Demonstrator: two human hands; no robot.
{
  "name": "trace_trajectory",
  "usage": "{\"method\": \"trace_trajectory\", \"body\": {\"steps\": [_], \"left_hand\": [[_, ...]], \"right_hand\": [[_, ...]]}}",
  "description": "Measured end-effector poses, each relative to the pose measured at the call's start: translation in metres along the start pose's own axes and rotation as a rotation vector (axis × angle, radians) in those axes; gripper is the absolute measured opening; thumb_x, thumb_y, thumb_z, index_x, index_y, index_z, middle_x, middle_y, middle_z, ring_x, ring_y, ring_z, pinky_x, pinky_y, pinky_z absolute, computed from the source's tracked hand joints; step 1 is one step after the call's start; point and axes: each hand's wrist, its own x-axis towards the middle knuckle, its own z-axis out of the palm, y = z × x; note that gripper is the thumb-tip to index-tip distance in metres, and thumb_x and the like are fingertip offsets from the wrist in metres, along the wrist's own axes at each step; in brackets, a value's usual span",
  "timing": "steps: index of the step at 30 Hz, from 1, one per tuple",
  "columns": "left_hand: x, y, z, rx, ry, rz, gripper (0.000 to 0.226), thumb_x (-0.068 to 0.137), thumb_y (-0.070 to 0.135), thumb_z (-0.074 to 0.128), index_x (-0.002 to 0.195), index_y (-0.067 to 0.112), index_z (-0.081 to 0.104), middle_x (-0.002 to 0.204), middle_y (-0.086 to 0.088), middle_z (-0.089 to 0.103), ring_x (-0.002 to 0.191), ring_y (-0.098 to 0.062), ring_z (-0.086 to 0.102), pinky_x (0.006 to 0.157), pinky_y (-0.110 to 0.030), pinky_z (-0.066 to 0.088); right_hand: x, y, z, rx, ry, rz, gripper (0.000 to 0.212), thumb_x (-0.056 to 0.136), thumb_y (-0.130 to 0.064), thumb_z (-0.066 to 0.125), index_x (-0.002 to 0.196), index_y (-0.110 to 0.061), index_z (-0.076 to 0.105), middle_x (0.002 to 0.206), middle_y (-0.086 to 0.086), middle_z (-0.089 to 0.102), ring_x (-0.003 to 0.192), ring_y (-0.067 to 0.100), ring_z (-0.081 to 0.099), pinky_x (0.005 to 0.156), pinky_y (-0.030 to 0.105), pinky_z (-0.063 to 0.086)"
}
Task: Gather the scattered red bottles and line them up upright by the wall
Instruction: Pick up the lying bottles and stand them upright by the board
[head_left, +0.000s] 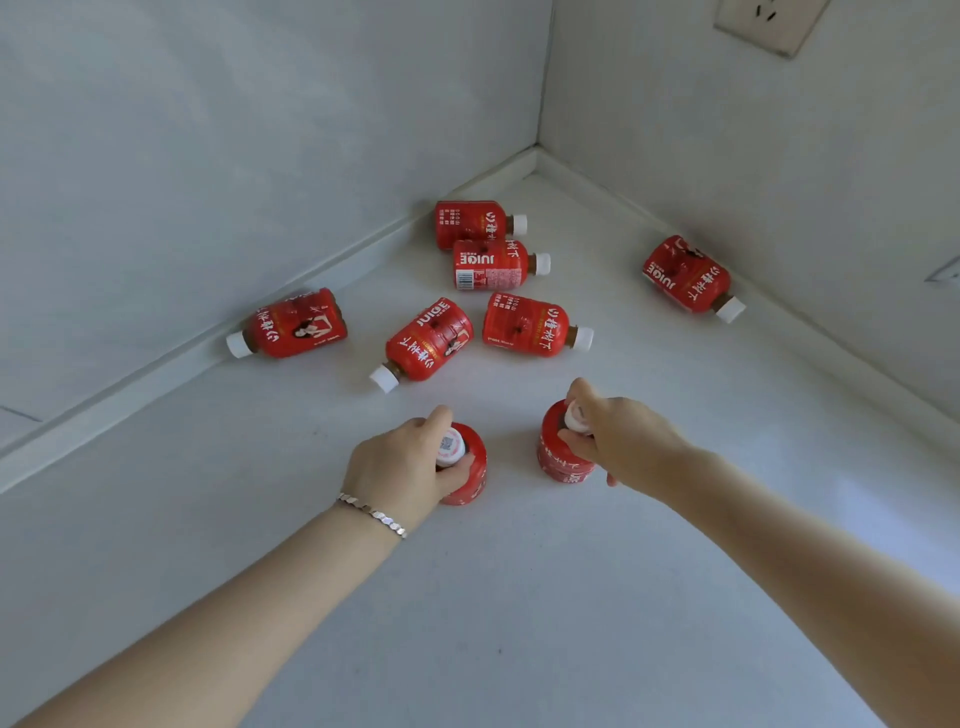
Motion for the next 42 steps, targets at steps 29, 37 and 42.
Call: {"method": "trace_trajectory", "body": {"steps": [29,37,42], "left_hand": [[-0.628,-0.425,-0.188,-0.312,0.433,-1.215,0.024,0.076,0.03,0.07,0.069,0.023,0.048,0.064,0.002,0.054,0.072,-0.028,0.054,0.057,-0.026,0.035],[-0.752,-0.505,-0.191,-0.28,0.507,-1.482,0.023,0.083,0.024,0.065,0.094,0.006,0.055,0.082,-0.008,0.058,0.083,-0.034,0.058,0.067,-0.033,0.04],[-0.781,-0.524,-0.187,-0.336,0.475,-1.524,0.031,0.086,0.025,0.061,0.108,0.005,0.051,0.105,-0.017,0.065,0.1,-0.035,0.059,0.074,-0.035,0.043]], "right_hand": [[-0.226,-0.579,0.322,0.018,-0.29,-0.581,0.022,0.081,-0.034,0.063,0.103,-0.032,0.057,0.091,-0.005,0.07,0.066,0.018,0.072,0.064,0.029,0.055],[-0.288,-0.715,0.419,0.116,-0.35,-0.688,0.03,0.084,-0.032,0.063,0.111,-0.021,0.06,0.102,0.003,0.066,0.094,0.023,0.062,0.08,0.034,0.054],[-0.309,-0.779,0.467,0.112,-0.366,-0.749,0.038,0.087,-0.035,0.057,0.119,-0.016,0.055,0.115,0.009,0.065,0.104,0.029,0.062,0.083,0.036,0.052]]}}
